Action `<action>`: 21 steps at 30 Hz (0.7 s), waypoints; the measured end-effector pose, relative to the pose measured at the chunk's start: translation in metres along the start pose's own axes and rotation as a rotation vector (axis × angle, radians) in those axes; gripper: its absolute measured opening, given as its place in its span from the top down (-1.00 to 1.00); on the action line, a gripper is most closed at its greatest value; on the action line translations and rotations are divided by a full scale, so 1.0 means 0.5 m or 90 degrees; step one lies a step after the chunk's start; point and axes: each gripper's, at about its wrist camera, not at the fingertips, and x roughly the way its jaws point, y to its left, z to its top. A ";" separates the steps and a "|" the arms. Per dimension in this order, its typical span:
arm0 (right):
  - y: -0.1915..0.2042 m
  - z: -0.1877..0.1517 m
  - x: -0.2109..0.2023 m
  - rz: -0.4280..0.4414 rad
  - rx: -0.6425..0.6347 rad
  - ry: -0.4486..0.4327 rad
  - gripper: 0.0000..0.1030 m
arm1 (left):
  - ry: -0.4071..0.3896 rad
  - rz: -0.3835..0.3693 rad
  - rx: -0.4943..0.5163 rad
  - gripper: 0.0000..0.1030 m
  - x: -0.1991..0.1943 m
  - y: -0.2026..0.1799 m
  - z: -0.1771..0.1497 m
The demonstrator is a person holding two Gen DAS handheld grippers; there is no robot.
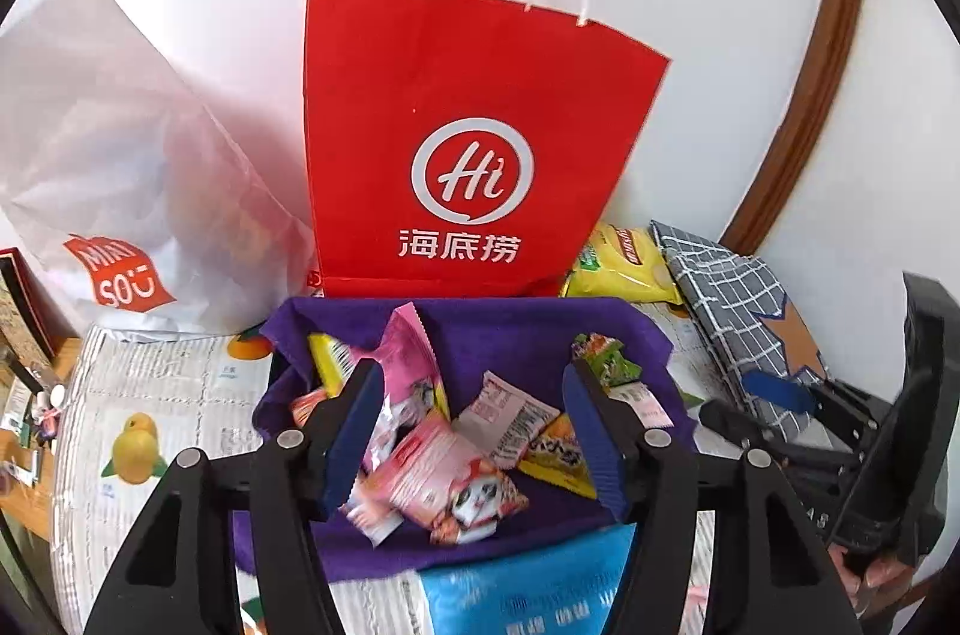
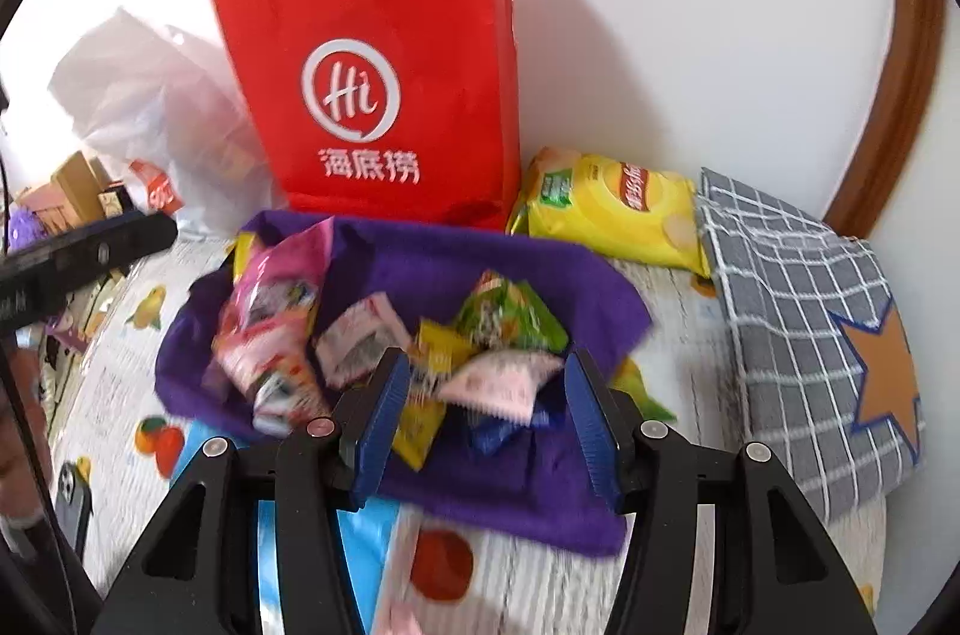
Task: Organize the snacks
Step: 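Open the right gripper to drop the pink cookie packet onto the towel, then grasp the pink candy packet with the right gripper while the left reaches the red packet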
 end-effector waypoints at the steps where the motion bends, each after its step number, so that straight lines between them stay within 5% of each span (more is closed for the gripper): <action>1: 0.003 -0.012 -0.006 0.000 0.000 0.000 -0.05 | 0.002 -0.001 0.004 -0.19 -0.008 -0.002 -0.007; 7: 0.022 -0.132 -0.044 -0.001 -0.006 0.018 -0.05 | 0.008 0.010 0.015 -0.22 -0.063 0.006 -0.070; 13: 0.034 -0.236 -0.053 0.053 0.031 0.057 -0.05 | 0.031 0.010 0.001 -0.22 -0.092 0.026 -0.155; 21: 0.060 -0.288 -0.015 0.045 0.049 0.084 -0.05 | 0.065 0.023 -0.017 -0.25 -0.119 0.057 -0.266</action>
